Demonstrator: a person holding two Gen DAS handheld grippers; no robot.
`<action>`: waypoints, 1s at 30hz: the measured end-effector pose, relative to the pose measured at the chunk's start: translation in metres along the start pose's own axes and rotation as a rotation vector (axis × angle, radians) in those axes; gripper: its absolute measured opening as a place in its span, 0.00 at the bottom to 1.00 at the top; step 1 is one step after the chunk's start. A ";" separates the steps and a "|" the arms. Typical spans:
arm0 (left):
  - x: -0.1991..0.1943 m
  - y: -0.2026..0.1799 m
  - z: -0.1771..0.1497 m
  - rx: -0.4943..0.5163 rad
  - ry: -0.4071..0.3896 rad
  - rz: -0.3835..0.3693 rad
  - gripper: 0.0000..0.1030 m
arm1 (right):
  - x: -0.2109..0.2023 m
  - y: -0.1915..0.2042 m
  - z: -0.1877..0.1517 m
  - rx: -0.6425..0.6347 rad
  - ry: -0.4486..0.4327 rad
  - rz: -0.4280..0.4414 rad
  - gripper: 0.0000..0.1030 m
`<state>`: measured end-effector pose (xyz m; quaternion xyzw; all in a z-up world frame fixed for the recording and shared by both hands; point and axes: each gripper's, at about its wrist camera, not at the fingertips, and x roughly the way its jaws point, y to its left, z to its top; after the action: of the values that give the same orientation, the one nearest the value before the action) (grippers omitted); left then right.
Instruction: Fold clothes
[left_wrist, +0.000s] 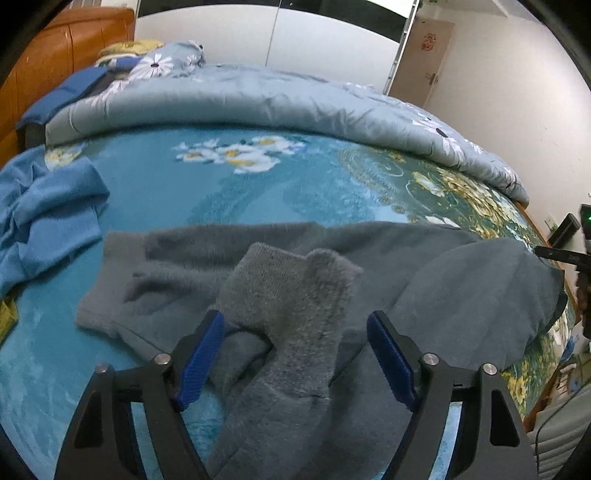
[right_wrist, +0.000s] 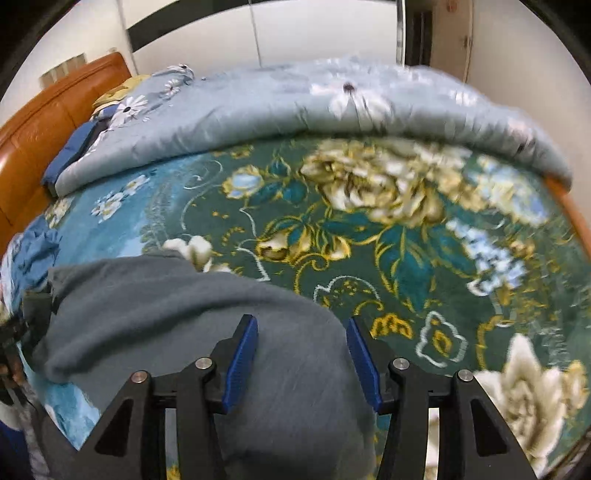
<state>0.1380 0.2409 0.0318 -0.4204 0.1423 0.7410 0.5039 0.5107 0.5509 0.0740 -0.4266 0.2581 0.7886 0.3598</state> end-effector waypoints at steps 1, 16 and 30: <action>0.001 0.002 0.000 -0.006 0.004 -0.004 0.68 | 0.009 -0.003 0.004 0.001 0.021 0.019 0.53; -0.021 0.029 0.021 -0.110 -0.075 -0.069 0.12 | 0.006 0.003 0.021 0.023 -0.010 0.061 0.01; -0.109 0.077 0.038 -0.186 -0.319 -0.134 0.12 | -0.006 0.069 0.027 -0.245 0.008 0.055 0.04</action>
<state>0.0684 0.1624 0.1219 -0.3507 -0.0365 0.7731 0.5272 0.4451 0.5260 0.0995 -0.4632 0.1728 0.8221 0.2823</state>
